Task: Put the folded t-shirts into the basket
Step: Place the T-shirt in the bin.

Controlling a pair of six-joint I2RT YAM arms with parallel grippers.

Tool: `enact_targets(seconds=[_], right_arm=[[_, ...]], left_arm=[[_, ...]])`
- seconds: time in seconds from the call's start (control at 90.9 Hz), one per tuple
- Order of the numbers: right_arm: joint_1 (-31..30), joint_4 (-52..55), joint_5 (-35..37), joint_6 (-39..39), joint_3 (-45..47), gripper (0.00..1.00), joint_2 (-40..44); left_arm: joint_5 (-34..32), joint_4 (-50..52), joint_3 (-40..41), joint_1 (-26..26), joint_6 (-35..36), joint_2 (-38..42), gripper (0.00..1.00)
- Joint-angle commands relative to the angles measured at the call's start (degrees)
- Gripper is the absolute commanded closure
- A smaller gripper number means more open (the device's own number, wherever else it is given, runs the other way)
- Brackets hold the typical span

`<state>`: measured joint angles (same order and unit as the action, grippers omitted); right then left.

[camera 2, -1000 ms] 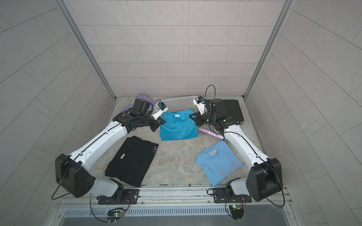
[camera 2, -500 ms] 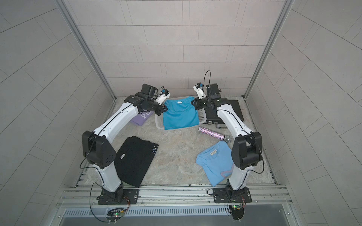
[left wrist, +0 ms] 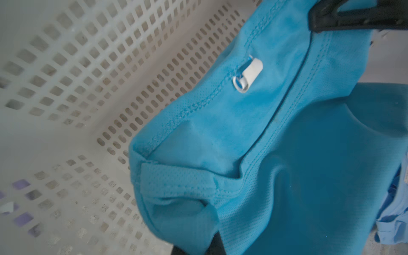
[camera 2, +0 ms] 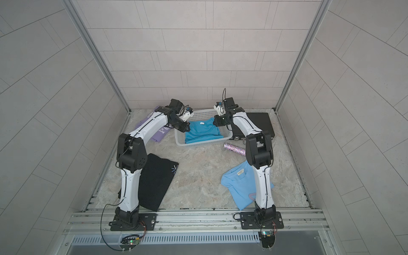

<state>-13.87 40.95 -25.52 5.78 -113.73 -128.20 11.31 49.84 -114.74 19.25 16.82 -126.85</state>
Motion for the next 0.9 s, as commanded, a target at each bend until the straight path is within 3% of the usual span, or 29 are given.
enact_targets(seconds=[0.0,0.374,0.55,0.737,0.891], right_arm=[[-0.02,2.04,1.79,-0.87,-4.42,1.00,-2.11],[-0.11,0.54,3.74,-3.41,-10.63,1.00,-8.34],[-0.11,2.04,4.54,-4.47,-13.73,0.98,-10.54],[-0.10,3.24,5.31,-5.19,-15.69,0.72,-10.69],[-0.10,4.40,4.96,-5.82,-17.56,0.62,-9.08]], left_arm=[[-1.62,1.63,-2.65,-0.36,-0.12,-2.68,1.00],[-5.25,-1.95,-4.06,-0.59,1.00,-6.31,1.00],[-8.30,-3.38,-4.73,-0.56,1.62,-7.86,0.95],[-9.39,-3.74,-4.73,-0.55,0.76,-7.39,0.65],[-9.93,-3.84,-4.71,-0.51,-0.35,-4.89,0.53]])
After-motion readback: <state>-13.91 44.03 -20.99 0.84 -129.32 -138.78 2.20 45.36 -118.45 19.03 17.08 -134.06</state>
